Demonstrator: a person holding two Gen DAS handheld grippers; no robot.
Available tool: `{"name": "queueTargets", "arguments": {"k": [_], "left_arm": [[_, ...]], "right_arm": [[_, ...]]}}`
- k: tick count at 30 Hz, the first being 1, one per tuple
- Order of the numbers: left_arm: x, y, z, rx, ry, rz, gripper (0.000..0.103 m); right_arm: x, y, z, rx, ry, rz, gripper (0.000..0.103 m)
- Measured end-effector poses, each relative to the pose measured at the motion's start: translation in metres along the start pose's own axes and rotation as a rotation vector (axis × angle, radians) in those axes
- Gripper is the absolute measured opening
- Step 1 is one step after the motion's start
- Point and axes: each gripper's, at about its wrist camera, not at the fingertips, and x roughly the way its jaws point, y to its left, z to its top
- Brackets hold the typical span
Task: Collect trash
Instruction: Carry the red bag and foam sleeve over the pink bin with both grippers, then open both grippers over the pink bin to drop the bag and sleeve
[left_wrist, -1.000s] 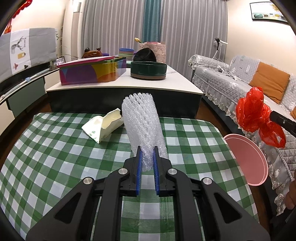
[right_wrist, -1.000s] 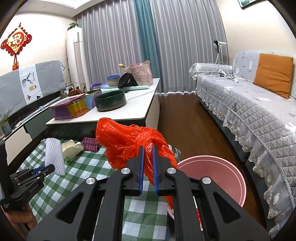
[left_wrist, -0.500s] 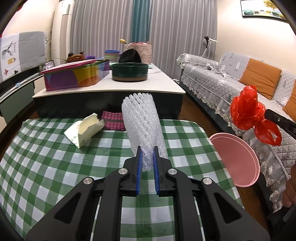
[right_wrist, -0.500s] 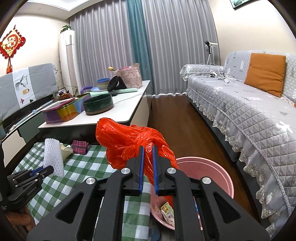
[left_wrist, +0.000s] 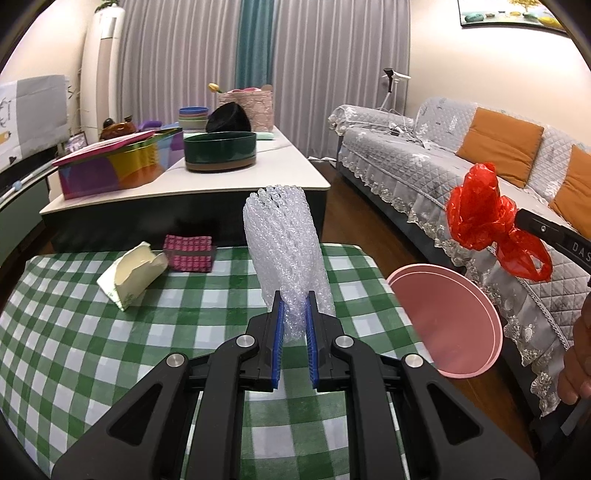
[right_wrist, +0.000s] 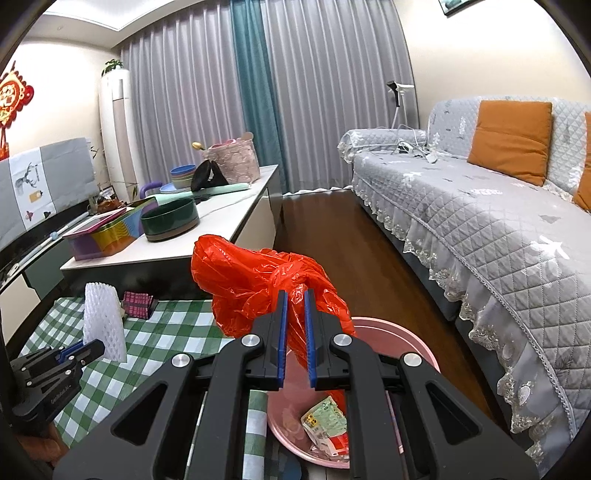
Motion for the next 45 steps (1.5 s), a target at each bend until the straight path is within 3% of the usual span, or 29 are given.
{"name": "queueTargets", "arguments": {"k": [29, 45], "left_arm": [[0.034, -0.074, 0.026, 0.083, -0.002, -0.122, 0.011], [0.077, -0.129, 0.031, 0.146, 0.039, -0.206, 0.011]], "right_arm": [[0.018, -0.058, 0.014, 0.1, 0.017, -0.108, 0.009], [0.032, -0.086, 0.009, 0.152, 0.046, -0.165, 0.009]]}}
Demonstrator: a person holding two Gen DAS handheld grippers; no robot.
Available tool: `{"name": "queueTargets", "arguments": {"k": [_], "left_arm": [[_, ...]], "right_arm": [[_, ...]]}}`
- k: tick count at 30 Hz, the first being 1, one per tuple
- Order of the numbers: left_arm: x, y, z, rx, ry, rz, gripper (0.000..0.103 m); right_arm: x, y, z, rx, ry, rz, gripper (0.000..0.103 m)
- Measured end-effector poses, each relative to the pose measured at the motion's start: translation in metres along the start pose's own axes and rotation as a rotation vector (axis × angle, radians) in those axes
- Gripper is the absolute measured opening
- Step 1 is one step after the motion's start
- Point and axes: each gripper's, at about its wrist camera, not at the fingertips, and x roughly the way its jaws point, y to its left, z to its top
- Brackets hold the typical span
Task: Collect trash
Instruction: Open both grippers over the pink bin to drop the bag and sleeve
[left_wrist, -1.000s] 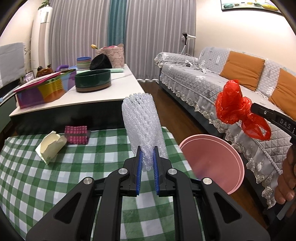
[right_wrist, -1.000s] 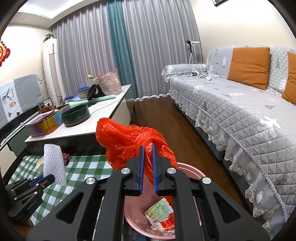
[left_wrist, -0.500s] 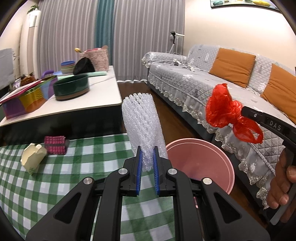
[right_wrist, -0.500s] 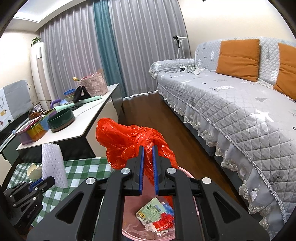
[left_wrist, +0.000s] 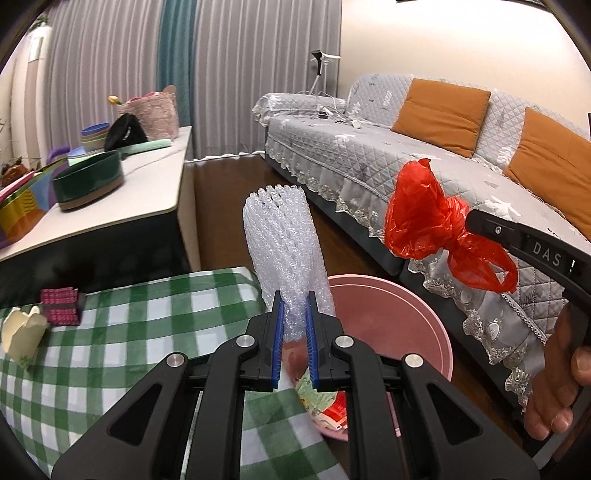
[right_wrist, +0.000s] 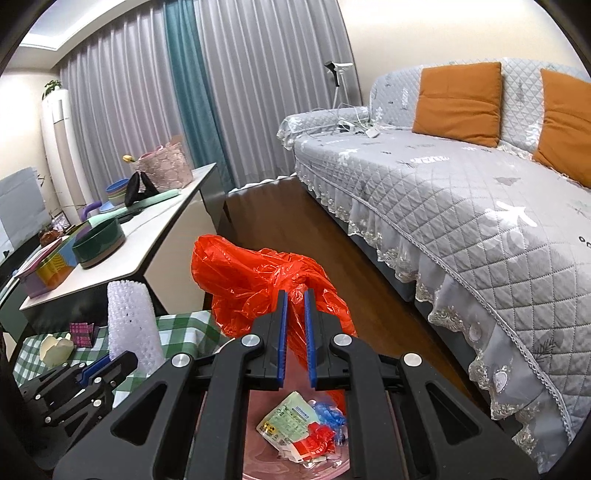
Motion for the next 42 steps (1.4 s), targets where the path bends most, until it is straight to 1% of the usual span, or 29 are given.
{"name": "queueTargets", "arguments": {"k": [5, 6, 7, 8, 9, 10, 11, 18, 24, 36, 42], "left_arm": [[0.014, -0.01, 0.002, 0.015, 0.021, -0.031, 0.012], [0.016, -0.011, 0.002, 0.022, 0.03, -0.042, 0.012], [0.019, -0.014, 0.002, 0.032, 0.041, -0.053, 0.013], [0.019, -0.016, 0.001, 0.039, 0.044, -0.058, 0.019], [0.019, -0.018, 0.001, 0.047, 0.049, -0.064, 0.023], [0.018, -0.018, 0.0, 0.055, 0.05, -0.062, 0.032], [0.016, -0.018, -0.001, 0.056, 0.047, -0.058, 0.034], [-0.005, 0.0, -0.004, 0.025, 0.033, -0.03, 0.034], [-0.038, 0.025, -0.005, 0.015, 0.003, -0.003, 0.033], [-0.098, 0.095, -0.016, -0.051, -0.053, 0.083, 0.033], [-0.111, 0.142, -0.036, -0.132, -0.056, 0.142, 0.033]], "right_arm": [[0.008, -0.004, -0.002, 0.004, 0.024, -0.007, 0.01], [0.009, -0.004, -0.002, 0.002, 0.033, -0.006, 0.014], [0.013, -0.004, -0.003, 0.0, 0.049, -0.012, 0.015], [0.015, -0.004, -0.004, 0.002, 0.062, -0.013, 0.019], [0.017, -0.005, -0.005, 0.005, 0.07, -0.011, 0.03], [0.018, -0.005, -0.006, 0.013, 0.074, -0.013, 0.037], [0.018, -0.005, -0.006, 0.016, 0.073, -0.017, 0.038], [0.011, 0.001, -0.003, 0.013, 0.056, -0.008, 0.038], [0.002, 0.017, -0.006, 0.002, 0.051, 0.02, 0.038], [-0.014, 0.054, -0.021, -0.067, 0.057, 0.06, 0.039], [-0.017, 0.079, -0.032, -0.095, 0.062, 0.109, 0.038]]}}
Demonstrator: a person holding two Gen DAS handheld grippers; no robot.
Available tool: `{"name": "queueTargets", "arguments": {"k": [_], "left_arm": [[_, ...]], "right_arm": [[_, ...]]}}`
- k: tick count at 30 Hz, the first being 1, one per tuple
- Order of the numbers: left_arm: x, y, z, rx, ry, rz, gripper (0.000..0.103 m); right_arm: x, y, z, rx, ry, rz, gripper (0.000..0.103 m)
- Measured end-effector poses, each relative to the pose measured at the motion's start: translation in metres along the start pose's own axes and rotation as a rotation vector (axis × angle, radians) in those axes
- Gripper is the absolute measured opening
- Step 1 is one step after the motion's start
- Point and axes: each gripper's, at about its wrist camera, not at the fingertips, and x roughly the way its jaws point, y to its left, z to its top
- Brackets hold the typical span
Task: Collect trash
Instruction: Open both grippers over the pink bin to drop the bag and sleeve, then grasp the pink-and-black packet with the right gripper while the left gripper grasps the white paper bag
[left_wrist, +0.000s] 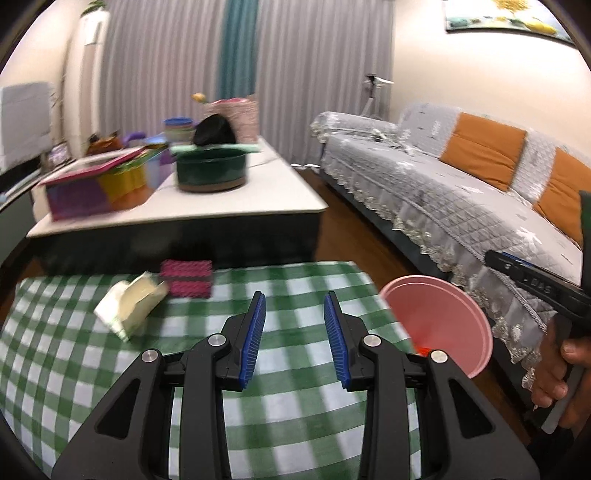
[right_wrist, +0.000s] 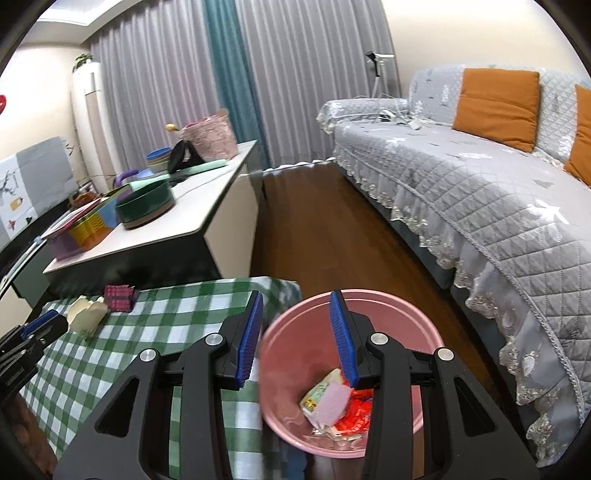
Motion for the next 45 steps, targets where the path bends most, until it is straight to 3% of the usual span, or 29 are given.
{"name": "queueTargets", "arguments": {"k": [10, 18, 22, 27, 29, 43, 45], "left_arm": [[0.007, 0.07, -0.024, -0.128, 0.018, 0.134, 0.033], [0.023, 0.119, -0.024, -0.231, 0.033, 0.239, 0.033], [0.031, 0.127, -0.024, -0.215, 0.032, 0.271, 0.033], [0.043, 0.133, -0.025, -0.204, 0.052, 0.288, 0.038], [0.047, 0.136, -0.026, -0.221, 0.06, 0.289, 0.053], [0.072, 0.158, -0.02, -0.291, 0.088, 0.257, 0.053], [0.075, 0.157, -0.018, -0.277, 0.09, 0.248, 0.049]], "right_arm": [[0.021, 0.059, -0.011, -0.064, 0.033, 0.121, 0.022], [0.041, 0.093, -0.019, -0.073, 0.063, 0.197, 0.021], [0.053, 0.104, -0.024, -0.087, 0.079, 0.218, 0.021], [0.068, 0.117, -0.026, -0.087, 0.106, 0.238, 0.021], [0.073, 0.122, -0.028, -0.094, 0.114, 0.246, 0.021], [0.122, 0.176, -0.032, -0.159, 0.218, 0.36, 0.022], [0.13, 0.186, -0.028, -0.166, 0.222, 0.366, 0.022]]}}
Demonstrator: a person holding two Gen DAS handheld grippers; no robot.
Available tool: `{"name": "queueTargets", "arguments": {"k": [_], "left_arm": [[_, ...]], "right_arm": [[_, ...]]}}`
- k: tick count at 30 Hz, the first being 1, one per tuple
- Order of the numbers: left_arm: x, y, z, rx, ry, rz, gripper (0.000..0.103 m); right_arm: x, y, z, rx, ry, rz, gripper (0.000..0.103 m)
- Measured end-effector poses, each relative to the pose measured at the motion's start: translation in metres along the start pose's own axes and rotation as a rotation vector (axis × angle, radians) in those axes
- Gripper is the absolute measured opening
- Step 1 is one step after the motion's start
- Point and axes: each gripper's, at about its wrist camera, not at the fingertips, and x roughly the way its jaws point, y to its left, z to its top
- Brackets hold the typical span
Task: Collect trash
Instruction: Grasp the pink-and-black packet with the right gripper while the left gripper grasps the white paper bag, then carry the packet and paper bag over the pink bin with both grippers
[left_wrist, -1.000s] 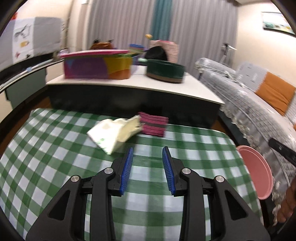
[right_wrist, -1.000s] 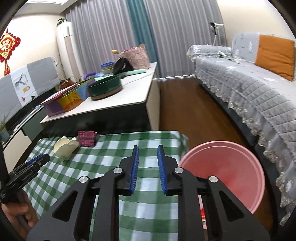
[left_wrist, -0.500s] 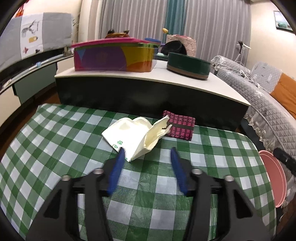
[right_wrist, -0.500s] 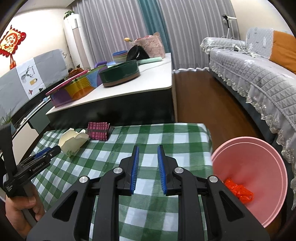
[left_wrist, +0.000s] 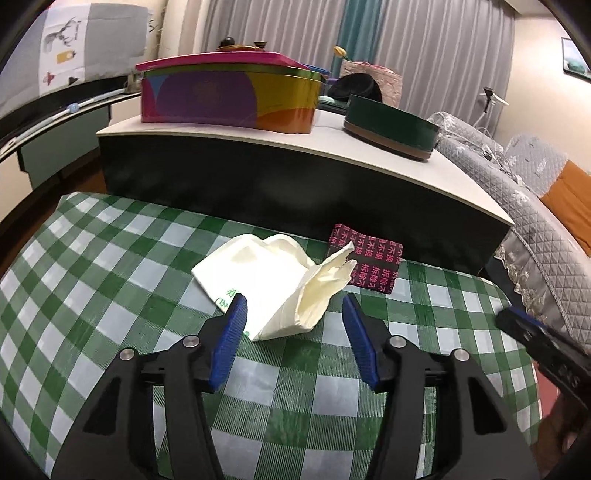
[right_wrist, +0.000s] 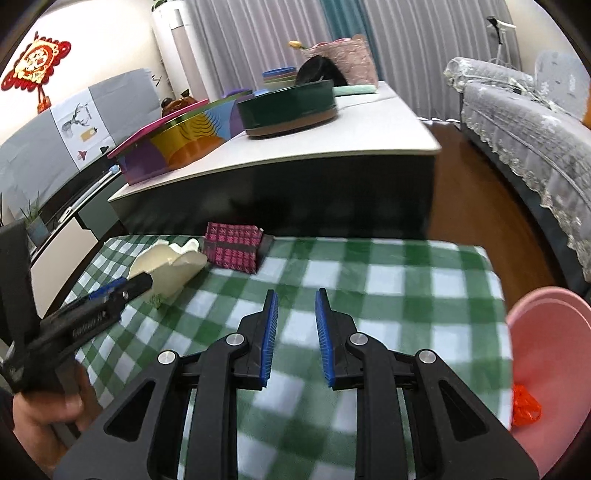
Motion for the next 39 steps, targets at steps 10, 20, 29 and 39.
{"name": "queueTargets", "arguments": {"k": [10, 20, 29, 39], "left_arm": [[-0.004, 0.01, 0.007, -0.042, 0.004, -0.037, 0.013], [-0.006, 0.017, 0.011, -0.067, 0.003, -0.025, 0.01], [-0.027, 0.008, 0.013, -0.046, -0.025, -0.041, 0.007], [-0.071, -0.026, 0.0, 0.04, -0.07, -0.093, 0.006]], "right_arm": [[0.076, 0.021, 0.037, 0.017, 0.074, 0.063, 0.025], [0.1, 0.049, 0.047, -0.063, 0.115, 0.135, 0.004], [0.042, 0.053, 0.034, -0.114, 0.054, 0.086, 0.0], [-0.05, 0.025, 0.011, -0.121, -0.005, 0.0, 0.0]]}}
